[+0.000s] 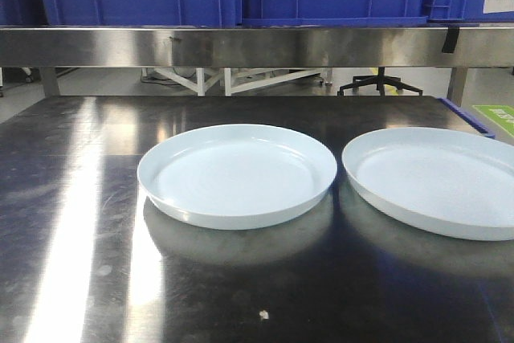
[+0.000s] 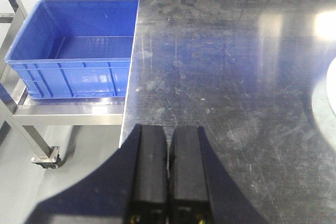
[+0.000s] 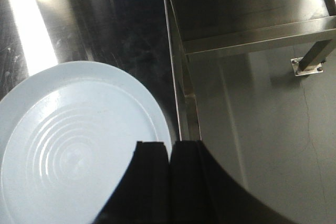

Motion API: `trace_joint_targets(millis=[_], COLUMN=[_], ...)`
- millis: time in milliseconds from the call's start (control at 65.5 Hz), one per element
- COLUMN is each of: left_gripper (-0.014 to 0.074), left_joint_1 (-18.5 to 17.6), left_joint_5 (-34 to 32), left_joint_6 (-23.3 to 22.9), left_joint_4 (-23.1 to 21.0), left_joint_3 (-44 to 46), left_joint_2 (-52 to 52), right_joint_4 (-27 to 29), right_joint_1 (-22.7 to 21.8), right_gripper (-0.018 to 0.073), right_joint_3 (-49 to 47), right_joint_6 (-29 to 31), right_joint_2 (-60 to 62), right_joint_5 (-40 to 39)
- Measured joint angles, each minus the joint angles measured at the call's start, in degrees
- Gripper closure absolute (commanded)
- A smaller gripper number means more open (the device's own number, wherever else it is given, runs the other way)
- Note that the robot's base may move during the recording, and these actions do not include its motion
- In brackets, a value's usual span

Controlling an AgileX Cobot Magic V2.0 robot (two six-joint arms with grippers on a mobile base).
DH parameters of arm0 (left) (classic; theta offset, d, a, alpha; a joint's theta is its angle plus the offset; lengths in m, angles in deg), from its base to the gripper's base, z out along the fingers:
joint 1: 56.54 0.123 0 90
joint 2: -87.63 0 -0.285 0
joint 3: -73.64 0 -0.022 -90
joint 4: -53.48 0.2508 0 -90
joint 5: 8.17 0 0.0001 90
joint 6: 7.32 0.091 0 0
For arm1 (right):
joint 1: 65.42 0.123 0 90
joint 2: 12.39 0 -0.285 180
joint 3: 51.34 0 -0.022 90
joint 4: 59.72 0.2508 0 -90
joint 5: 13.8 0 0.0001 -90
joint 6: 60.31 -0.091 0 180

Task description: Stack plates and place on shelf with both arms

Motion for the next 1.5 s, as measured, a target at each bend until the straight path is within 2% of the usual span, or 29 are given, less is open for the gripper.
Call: trace_joint_targets(millis=[153,229,825,1008,1161,1496], left_gripper=[0.0508,0.0508,0.0508,0.0508,0.0508,0.0508], left_joint_1=[0.0,0.0,0.0,0.0,0.0,0.0], left_joint_5=[0.0,0.0,0.0,0.0,-0.1,-0.1], left_joint_6=[0.0,0.0,0.0,0.0,0.0,0.0], left_joint_4=[0.0,0.0,0.0,0.0,0.0,0.0], left_joint_3=[0.0,0.0,0.0,0.0,0.0,0.0], left_joint_2=[0.0,0.0,0.0,0.0,0.0,0.0], right_joint_4=[0.0,0.0,0.0,0.0,0.0,0.0], right_joint_1=[0.0,0.0,0.0,0.0,0.0,0.0], right_gripper=[0.0207,0.0155,0.0157,0.0148,0.0090,0.0090], right_joint_3=[0.0,0.0,0.0,-1.2,-4.1,-8.4], right_joint_6=[0.0,0.0,0.5,2.7,3.1,3.2], right_joint_2=[0.0,0.0,-0.5,-6.4,-12.9,-21.7], right_joint_5=[1.6,2.2,2.4,1.7,1.6,1.4])
